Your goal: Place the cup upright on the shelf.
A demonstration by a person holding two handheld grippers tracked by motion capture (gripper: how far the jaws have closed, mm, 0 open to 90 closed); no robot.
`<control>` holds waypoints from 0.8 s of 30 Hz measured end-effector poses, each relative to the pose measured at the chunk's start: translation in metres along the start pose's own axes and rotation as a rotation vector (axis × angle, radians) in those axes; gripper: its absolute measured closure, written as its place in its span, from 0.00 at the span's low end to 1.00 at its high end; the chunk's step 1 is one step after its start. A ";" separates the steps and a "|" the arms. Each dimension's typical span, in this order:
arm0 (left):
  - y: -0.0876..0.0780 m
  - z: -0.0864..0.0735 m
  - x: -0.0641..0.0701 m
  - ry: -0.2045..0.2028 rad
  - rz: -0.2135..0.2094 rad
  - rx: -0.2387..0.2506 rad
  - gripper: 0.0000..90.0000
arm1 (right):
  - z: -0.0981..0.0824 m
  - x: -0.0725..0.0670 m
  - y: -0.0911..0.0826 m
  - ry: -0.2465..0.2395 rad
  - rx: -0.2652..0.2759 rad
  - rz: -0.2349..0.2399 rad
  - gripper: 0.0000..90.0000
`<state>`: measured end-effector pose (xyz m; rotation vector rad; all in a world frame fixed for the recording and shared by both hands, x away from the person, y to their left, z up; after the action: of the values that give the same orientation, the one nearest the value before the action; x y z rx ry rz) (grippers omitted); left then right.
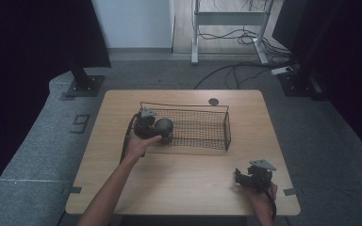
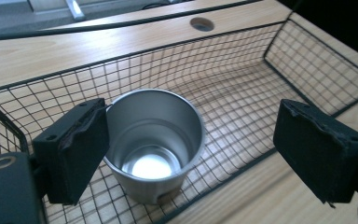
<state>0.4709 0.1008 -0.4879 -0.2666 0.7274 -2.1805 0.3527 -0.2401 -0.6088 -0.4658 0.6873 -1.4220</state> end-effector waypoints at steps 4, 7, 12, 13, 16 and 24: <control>-0.010 -0.002 0.010 0.013 -0.024 0.020 0.13 | 0.000 0.000 0.000 0.000 -0.001 -0.001 0.17; -0.017 -0.007 0.016 0.028 -0.037 0.027 0.13 | 0.000 0.000 0.000 0.004 -0.002 -0.001 0.17; -0.029 -0.020 0.028 0.037 -0.054 0.036 0.13 | 0.000 0.000 0.000 0.005 -0.002 -0.001 0.17; -0.031 -0.023 0.030 0.042 -0.056 0.035 0.13 | 0.000 0.000 0.000 0.004 -0.002 0.000 0.17; -0.037 -0.030 0.035 0.042 -0.059 0.042 0.14 | 0.000 0.000 0.000 0.004 -0.002 0.000 0.17; -0.053 -0.051 0.047 0.056 -0.077 0.040 0.14 | 0.000 0.000 0.000 0.004 -0.002 -0.001 0.17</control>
<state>0.3859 0.1137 -0.5012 -0.2171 0.7147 -2.2809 0.3526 -0.2398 -0.6087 -0.4646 0.6919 -1.4233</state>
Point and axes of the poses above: each handheld gripper's, and its own axes: y roughly forward along the jaws, z roughly out of its top, x roughly to its right, the point moved 8 cm from there along y, roughly forward along the jaws, and after that the axes turned 11 degrees about y, right-handed, at the moved point
